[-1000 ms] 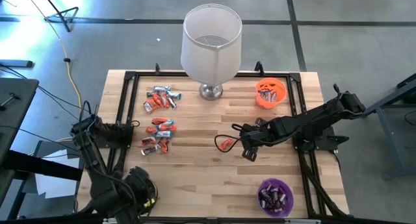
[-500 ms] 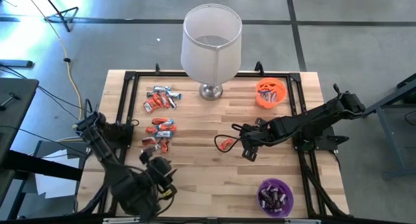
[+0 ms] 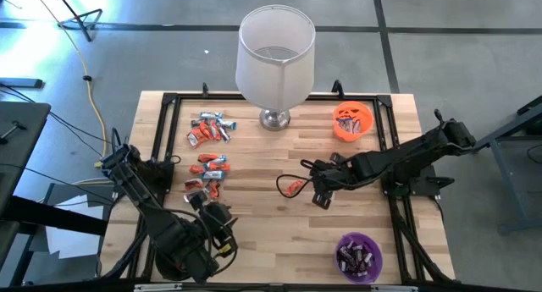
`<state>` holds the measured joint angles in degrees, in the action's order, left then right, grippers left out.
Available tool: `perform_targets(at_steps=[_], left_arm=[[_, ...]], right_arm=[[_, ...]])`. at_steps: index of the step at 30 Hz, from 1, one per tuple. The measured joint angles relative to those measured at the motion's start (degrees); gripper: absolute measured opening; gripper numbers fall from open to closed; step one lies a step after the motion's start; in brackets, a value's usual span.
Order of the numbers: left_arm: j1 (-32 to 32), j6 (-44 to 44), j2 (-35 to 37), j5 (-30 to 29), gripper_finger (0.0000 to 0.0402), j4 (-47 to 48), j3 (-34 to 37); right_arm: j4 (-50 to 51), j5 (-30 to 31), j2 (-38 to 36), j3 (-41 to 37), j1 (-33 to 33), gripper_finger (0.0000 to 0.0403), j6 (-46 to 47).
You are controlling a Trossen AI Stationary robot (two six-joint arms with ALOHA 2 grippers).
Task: Sort candy
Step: Put the orange chocolate bar into the black bucket
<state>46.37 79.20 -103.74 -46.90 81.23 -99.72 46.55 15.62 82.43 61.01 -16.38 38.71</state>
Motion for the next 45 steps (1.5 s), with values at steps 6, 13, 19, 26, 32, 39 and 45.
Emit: perform_targets(at_steps=[6,13,19,26,32,39,45], left_arm=[[-0.4,0.0,0.0,-0.2,0.0156,0.0,0.0],[-0.4,-0.6,0.0,-0.4,0.0156,-0.1,0.0],[-0.4,-1.1,0.0,-1.3,0.0156,-0.1,0.0],[-1.8,-1.0,0.0,-0.7,0.0156,-0.1,0.0],[-4.0,-4.2,0.0,0.0,0.0156,-0.2,0.0],[-7.5,-14.5,0.1,-1.9,0.0156,-7.9,4.3],[-13.2,-27.4,0.1,-0.9,0.0156,-22.6,13.0]], right_arm=[[0.2,12.8,-4.2,0.0,-5.2,0.0180,-6.4],[-1.7,23.1,-10.3,-1.7,-12.5,0.0180,-10.9],[-13.7,24.2,-18.0,-12.6,-15.2,0.0180,-17.6],[-29.0,20.0,-35.2,-27.8,-11.6,0.0180,-24.6],[-43.7,11.7,-47.1,-39.1,-5.2,0.0180,-27.1],[-46.3,12.0,-49.0,-44.1,-0.2,0.0180,-23.9],[-45.1,12.0,-49.0,-44.2,0.7,0.0180,-23.7]])
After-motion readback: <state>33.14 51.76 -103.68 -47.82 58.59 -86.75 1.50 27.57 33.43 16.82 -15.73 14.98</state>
